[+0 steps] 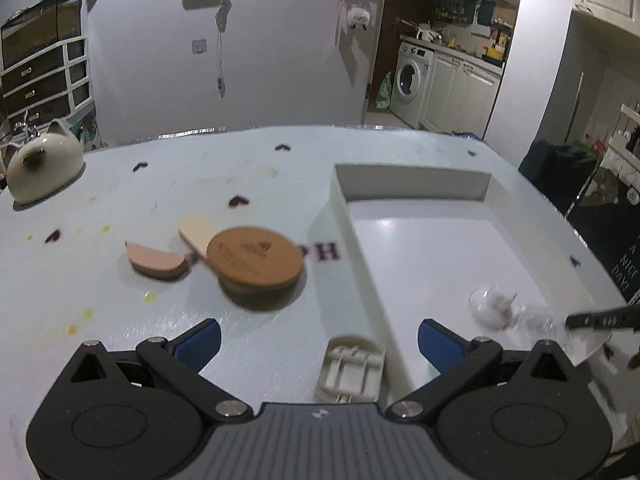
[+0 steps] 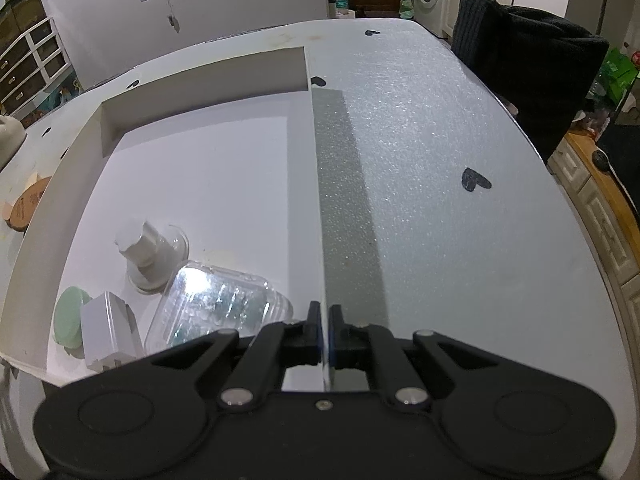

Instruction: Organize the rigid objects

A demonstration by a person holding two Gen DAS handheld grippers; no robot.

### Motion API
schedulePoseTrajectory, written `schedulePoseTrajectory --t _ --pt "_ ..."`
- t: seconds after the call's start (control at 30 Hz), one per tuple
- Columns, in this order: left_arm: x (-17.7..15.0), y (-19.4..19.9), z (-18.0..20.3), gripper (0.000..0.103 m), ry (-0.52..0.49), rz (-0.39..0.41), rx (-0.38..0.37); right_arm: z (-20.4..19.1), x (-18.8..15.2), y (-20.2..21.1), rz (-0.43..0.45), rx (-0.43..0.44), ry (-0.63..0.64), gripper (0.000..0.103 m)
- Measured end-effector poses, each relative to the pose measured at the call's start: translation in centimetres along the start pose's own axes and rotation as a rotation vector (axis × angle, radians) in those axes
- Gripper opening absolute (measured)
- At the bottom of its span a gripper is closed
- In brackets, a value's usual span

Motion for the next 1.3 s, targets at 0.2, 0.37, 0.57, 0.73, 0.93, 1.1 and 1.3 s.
schedulePoseTrajectory --t 0.2,0.37,0.57,0.73,0.93,1.1,1.3 --pt "-2.8 -1.0 -0.2 0.103 -0.031 -0.066 -0.038 0.0 0.0 0.0 -0.006 -0.002 0.007 0.005" --pt "-3.9 -1.9 0.5 0.076 -0.056 -0.119 -0.11 -0.2 0.1 -0.1 -0.012 -0.023 0.003 0.006" --pt "-4.7 -3.3 1.4 0.043 -0.147 -0.187 -0.174 -0.6 0.3 -0.3 -0.031 -0.05 0.003 0.007" --pt "-5.2 -4.3 1.7 0.021 -0.168 -0.203 -0.199 -0.5 0.3 -0.3 -0.038 -0.061 -0.012 0.007" --pt "-5.5 -3.9 0.2 0.02 -0.189 -0.194 -0.193 -0.7 0.1 -0.1 -0.019 -0.096 -0.027 0.009" --pt "-6.8 -2.7 -1.8 0.021 -0.172 -0.21 -0.172 -0.8 0.0 -0.1 -0.007 -0.116 -0.044 0.011" --pt "-7.3 -2.6 -2.6 0.022 -0.133 -0.185 -0.169 -0.9 -0.1 0.0 -0.006 -0.13 -0.058 0.012"
Point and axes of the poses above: each gripper's, at about its wrist camera, not at the fingertips, and y roughly against the way its jaws point, z to its right, x to its top, the point moved 6 cm from there along -y, roughly the way its jaws point, and after that the axes turned 8 degrees about -y, right-handed, at the moved point
